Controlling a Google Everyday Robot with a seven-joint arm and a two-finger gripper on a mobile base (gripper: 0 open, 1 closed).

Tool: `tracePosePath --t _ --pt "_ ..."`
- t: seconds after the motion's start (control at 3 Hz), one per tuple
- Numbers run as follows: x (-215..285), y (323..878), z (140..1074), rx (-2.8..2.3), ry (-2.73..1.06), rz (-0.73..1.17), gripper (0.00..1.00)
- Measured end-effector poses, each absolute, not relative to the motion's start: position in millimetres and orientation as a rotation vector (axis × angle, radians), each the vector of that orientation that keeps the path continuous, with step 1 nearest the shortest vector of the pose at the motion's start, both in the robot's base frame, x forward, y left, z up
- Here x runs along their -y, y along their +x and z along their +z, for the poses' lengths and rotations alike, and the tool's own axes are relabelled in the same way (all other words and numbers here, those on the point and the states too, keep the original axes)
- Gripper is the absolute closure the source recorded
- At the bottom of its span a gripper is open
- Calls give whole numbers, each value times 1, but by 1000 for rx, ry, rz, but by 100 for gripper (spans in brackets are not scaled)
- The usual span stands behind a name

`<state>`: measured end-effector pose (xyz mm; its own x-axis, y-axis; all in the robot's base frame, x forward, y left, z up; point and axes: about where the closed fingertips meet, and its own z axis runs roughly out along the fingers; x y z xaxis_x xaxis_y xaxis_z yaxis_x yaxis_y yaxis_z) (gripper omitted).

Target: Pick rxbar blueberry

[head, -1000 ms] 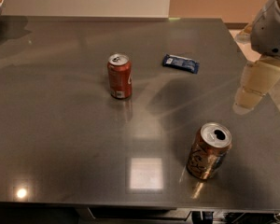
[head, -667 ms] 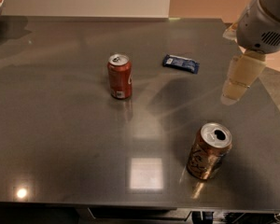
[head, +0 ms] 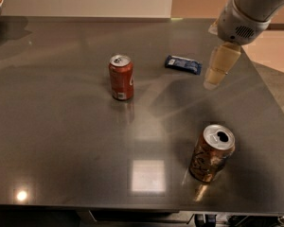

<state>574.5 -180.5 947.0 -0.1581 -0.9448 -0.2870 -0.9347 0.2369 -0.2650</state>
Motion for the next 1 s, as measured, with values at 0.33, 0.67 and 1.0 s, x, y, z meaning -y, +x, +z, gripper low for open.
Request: tracePosePath --t 0.33,0.67,1.0 --pt "179 620 928 -2151 -1704 35 0" --pt "184 662 904 -2190 -1648 120 0" --pt "187 696 886 -2226 -1566 184 0"
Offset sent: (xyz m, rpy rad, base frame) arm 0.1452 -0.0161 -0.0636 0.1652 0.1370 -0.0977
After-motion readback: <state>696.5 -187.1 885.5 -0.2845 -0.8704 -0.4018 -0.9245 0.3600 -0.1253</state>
